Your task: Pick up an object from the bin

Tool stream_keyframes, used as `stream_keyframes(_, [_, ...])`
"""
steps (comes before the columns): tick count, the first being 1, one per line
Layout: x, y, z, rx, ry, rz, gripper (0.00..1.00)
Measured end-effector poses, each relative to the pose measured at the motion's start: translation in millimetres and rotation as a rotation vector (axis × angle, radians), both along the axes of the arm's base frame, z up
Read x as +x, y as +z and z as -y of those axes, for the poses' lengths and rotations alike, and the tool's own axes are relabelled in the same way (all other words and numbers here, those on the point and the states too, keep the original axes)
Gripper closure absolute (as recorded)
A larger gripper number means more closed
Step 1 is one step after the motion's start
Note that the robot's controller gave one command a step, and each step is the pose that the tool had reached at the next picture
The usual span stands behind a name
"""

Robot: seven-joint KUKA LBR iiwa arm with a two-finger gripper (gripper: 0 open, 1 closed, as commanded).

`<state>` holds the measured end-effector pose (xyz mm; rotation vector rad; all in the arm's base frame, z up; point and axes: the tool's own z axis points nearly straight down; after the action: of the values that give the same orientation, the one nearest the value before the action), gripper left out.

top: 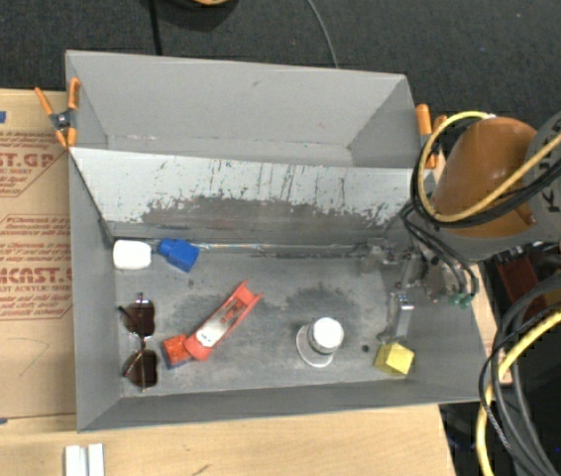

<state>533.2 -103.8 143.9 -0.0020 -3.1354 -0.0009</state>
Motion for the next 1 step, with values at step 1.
stream_keyframes(1, [1.7,4.5,-0.3,-0.001,0.001,0.007,0.00])
